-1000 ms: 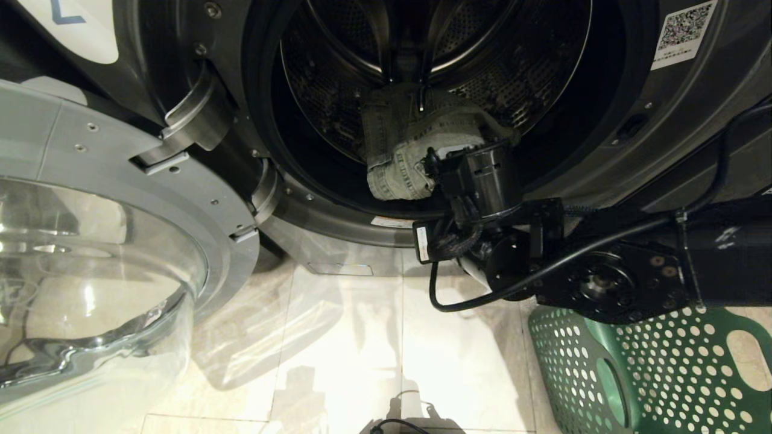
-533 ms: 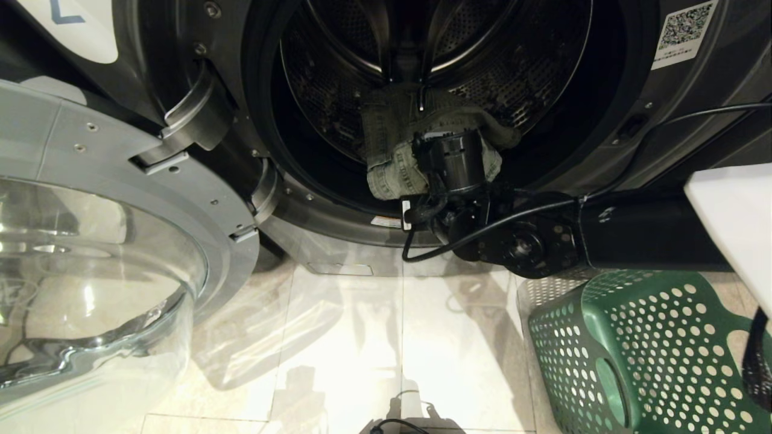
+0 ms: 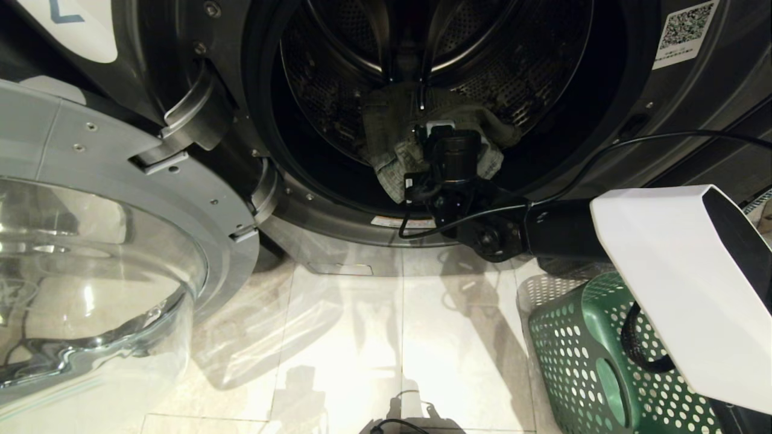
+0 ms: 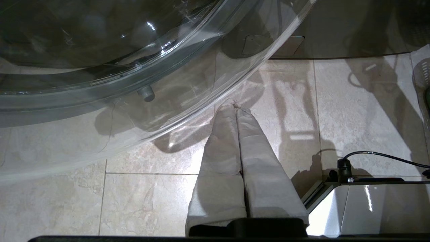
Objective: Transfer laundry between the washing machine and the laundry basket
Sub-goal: Close the washing machine door with the left hand
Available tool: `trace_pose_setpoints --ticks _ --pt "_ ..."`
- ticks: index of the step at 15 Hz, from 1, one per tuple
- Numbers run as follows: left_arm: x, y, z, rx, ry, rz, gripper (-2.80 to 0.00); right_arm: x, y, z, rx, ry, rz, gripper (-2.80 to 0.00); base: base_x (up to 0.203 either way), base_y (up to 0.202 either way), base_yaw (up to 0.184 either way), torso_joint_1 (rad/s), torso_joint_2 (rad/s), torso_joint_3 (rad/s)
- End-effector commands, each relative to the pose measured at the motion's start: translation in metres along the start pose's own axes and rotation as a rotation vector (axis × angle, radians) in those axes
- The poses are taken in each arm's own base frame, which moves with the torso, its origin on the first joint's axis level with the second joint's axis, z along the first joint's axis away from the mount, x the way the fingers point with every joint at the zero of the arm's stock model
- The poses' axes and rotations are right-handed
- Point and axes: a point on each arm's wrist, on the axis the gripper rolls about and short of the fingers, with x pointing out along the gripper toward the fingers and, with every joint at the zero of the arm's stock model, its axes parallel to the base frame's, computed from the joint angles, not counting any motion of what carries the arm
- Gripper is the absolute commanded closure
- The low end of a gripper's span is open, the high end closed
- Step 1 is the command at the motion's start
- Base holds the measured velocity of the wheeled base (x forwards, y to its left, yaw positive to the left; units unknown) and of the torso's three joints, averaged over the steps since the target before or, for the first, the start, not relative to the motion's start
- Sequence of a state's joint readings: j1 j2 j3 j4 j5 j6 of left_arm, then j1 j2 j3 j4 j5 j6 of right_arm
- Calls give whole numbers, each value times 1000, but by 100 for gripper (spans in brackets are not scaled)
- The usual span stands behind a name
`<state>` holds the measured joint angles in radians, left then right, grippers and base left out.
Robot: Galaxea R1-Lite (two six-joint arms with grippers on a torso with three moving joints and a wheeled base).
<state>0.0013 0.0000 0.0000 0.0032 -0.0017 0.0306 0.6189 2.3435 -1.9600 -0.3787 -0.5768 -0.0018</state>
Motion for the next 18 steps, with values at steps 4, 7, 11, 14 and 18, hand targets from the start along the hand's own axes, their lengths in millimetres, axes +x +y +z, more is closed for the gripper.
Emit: trace_pose_setpoints --ticks 4,7,11,14,18 --pt "0 0 0 0 1 0 0 5 -24 40 60 -465 -104 0 0 0 0 0 0 0" --pt "0 0 0 0 1 0 0 -1 -32 51 112 -574 -161 0 0 0 0 0 0 0" --pt "0 0 0 0 1 0 0 -1 -28 46 152 -525 -198 0 0 0 0 0 0 0" --pt "0 0 0 0 1 0 0 -11 -25 60 185 -490 -176 0 0 0 0 0 0 0" --pt "0 0 0 0 1 0 0 -35 -12 80 231 -404 -106 0 0 0 0 0 0 0"
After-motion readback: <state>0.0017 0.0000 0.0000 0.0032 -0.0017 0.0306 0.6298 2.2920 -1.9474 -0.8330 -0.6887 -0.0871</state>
